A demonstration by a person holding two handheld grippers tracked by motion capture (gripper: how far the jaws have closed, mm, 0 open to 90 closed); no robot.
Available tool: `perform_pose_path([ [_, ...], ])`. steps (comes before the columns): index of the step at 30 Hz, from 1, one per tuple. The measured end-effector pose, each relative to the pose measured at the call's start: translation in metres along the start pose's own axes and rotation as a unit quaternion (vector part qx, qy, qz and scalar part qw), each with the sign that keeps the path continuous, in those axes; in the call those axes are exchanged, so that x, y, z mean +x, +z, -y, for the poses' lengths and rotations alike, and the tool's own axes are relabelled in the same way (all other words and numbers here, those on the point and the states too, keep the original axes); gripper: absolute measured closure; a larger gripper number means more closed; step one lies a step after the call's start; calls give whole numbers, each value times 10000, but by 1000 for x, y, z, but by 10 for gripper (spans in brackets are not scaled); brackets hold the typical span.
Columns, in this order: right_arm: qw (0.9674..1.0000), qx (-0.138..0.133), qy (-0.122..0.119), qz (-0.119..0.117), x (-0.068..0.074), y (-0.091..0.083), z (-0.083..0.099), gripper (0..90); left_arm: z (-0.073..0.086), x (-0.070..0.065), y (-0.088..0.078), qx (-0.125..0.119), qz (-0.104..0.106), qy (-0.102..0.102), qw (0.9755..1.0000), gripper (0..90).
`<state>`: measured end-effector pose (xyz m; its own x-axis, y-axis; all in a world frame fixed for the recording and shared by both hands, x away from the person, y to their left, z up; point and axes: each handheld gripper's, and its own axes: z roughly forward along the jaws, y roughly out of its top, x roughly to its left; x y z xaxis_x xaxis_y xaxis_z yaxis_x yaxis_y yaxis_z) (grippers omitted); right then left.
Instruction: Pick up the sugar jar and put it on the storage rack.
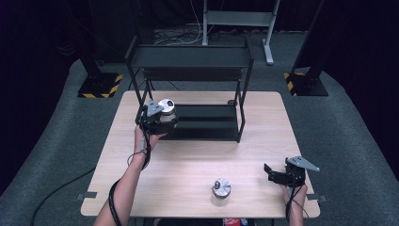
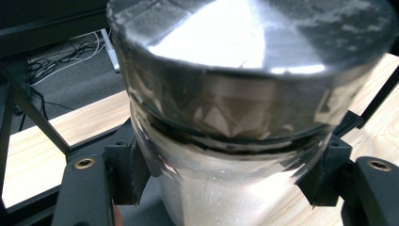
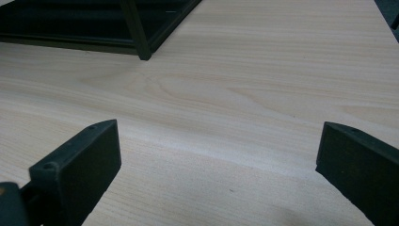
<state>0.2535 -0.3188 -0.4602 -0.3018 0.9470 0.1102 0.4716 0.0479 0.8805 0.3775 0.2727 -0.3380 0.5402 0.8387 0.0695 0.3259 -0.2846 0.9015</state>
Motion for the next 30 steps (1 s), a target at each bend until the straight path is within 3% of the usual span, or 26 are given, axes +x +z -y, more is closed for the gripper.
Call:
perform_pose_path([
  [30, 10000, -18, 23, -6, 0, 0, 1, 0, -32, 9, -5, 66, 93, 73, 9999, 305],
])
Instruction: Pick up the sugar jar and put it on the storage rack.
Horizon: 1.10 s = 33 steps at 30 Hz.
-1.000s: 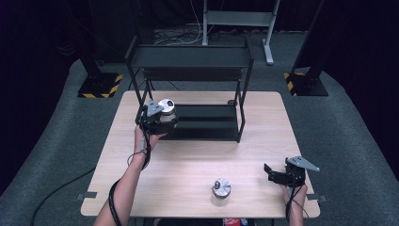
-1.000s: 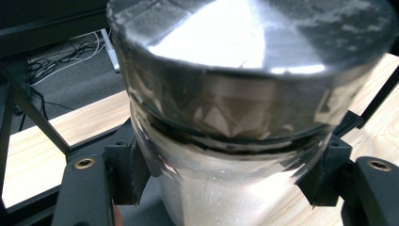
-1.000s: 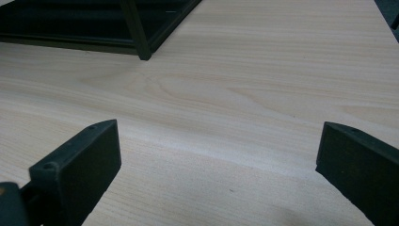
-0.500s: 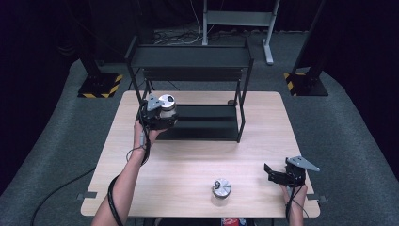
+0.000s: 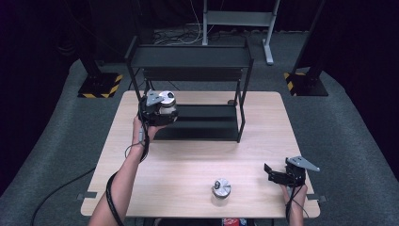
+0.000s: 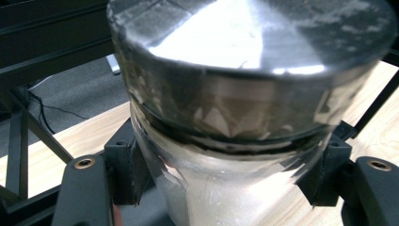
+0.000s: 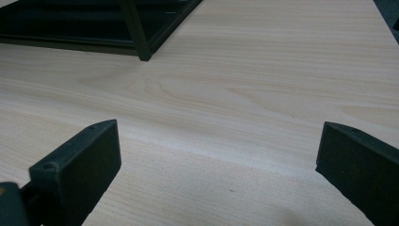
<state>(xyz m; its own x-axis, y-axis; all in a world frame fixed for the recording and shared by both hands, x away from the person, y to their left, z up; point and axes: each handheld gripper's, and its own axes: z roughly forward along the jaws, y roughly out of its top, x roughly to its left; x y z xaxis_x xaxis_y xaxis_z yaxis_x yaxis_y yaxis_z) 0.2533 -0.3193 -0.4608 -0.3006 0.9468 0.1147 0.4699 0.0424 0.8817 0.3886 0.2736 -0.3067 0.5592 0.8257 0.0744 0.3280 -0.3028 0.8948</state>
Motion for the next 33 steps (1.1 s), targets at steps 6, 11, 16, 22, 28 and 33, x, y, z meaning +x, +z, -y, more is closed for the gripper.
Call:
perform_pose_path([
  [6, 10000, -13, 13, -5, 0, 0, 0, 0, -6, 0, 0, 8, -11, 9, 10000, 306],
  [11, 10000, -23, 5, 1, 0, -1, 1, 0, -11, 2, -1, -7, -3, 20, 10000, 306],
  [16, 10000, 32, -36, -9, 0, 0, -1, 0, -16, 3, -2, -5, -26, -7, 10000, 305],
  [22, 10000, 10, -29, -20, 0, 0, 0, 0, -21, 6, -3, 1, -18, -50, 10000, 305],
  [28, 10000, -9, -8, 8, 0, 0, 0, 0, -28, 6, -7, 15, -46, 2, 10000, 305],
  [33, 10000, 11, -17, 0, 0, 0, 0, 0, -32, 8, -9, 9, -46, -15, 10000, 306],
])
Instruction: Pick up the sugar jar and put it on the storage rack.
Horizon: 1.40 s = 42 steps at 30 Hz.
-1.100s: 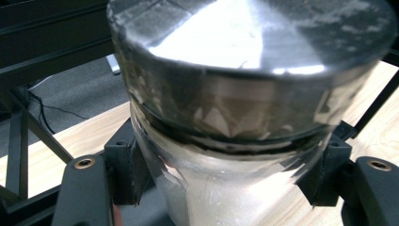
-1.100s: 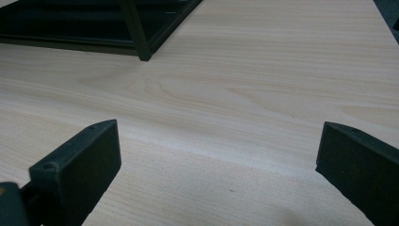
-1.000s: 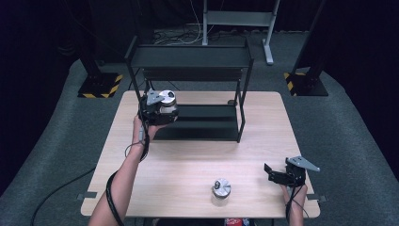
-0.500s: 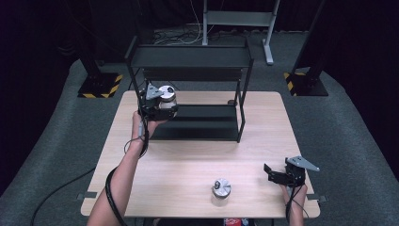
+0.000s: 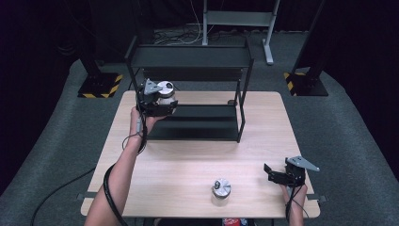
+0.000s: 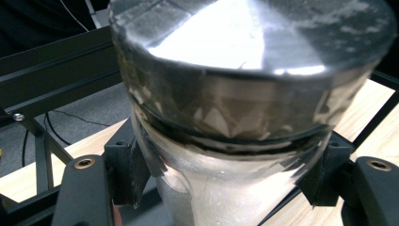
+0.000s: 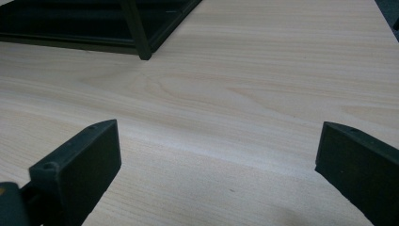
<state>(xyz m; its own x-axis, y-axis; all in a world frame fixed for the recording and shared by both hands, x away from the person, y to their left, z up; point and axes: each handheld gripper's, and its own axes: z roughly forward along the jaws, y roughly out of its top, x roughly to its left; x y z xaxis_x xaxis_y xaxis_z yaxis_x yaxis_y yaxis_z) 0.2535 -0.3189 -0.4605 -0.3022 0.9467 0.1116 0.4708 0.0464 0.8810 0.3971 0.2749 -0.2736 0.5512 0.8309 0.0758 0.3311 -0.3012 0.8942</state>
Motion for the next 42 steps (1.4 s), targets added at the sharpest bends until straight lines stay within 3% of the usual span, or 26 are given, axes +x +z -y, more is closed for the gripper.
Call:
perform_pose_path([
  [42, 10000, 33, 53, -45, -2, 1, -1, 0, -40, 7, -21, -183, -44, 128, 9997, 305],
])
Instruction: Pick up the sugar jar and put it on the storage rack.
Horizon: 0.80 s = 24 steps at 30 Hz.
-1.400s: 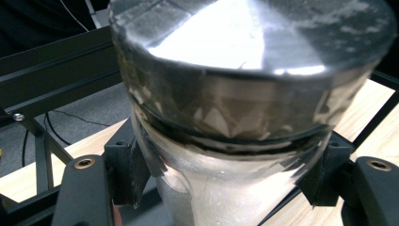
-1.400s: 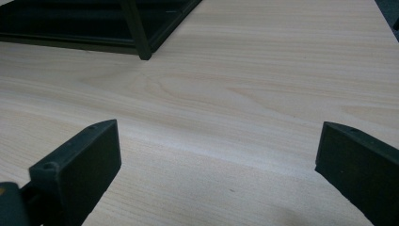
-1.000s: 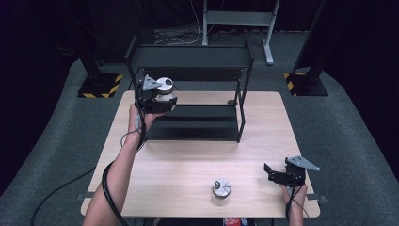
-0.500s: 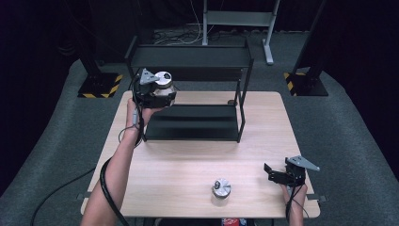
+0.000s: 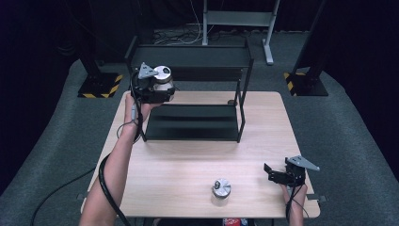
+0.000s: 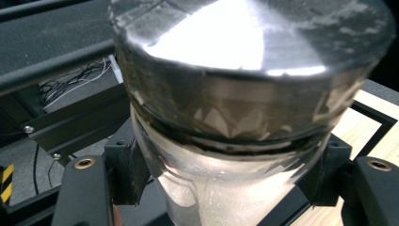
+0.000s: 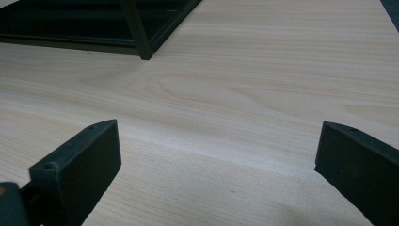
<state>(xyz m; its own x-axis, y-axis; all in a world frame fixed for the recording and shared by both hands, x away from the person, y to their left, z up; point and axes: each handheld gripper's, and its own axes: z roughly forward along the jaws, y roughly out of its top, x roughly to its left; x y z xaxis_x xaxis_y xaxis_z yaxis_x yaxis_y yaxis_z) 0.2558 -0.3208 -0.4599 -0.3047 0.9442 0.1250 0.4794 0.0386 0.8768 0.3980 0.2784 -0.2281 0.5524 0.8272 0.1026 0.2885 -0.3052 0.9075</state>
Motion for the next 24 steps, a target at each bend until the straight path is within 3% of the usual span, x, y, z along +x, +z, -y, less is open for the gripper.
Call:
perform_pose_path([
  [24, 10000, -17, 9, -10, -1, 0, 1, 0, -26, 2, -10, -138, -13, 99, 9999, 305],
])
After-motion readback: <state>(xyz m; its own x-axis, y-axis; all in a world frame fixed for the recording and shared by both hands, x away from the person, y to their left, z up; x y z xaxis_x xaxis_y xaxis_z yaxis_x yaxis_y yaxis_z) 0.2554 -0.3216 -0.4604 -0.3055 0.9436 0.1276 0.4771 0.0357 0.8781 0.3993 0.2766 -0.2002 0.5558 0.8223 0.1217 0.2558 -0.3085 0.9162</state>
